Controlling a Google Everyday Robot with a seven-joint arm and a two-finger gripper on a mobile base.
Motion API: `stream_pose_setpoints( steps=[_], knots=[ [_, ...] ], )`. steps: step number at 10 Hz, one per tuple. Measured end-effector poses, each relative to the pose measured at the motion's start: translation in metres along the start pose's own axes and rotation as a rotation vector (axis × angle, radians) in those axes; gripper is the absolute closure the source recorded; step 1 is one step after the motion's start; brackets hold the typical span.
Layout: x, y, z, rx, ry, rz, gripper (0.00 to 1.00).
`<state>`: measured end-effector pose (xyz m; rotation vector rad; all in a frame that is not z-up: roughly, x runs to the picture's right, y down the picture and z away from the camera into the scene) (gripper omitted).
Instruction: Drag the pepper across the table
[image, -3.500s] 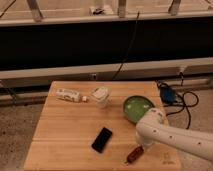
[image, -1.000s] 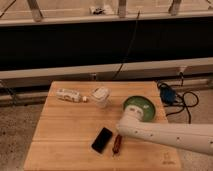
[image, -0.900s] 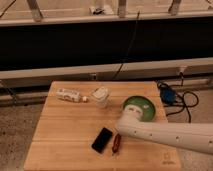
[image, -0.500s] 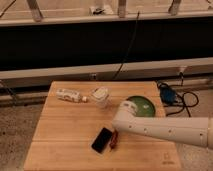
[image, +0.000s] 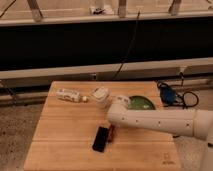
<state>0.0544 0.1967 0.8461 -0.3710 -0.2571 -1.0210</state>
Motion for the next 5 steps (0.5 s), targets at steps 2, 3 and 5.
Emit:
stream_pose_setpoints(
  steps=[2, 3, 5],
  knots=[
    [-0.001, -0.01, 0.002, 0.013, -0.004, -0.023, 1.0],
    [-0.001, -0.013, 0.002, 0.017, -0.006, -0.03, 0.99],
    [-0.001, -0.026, 0.005, 0.029, -0.015, -0.055, 0.81]
  ],
)
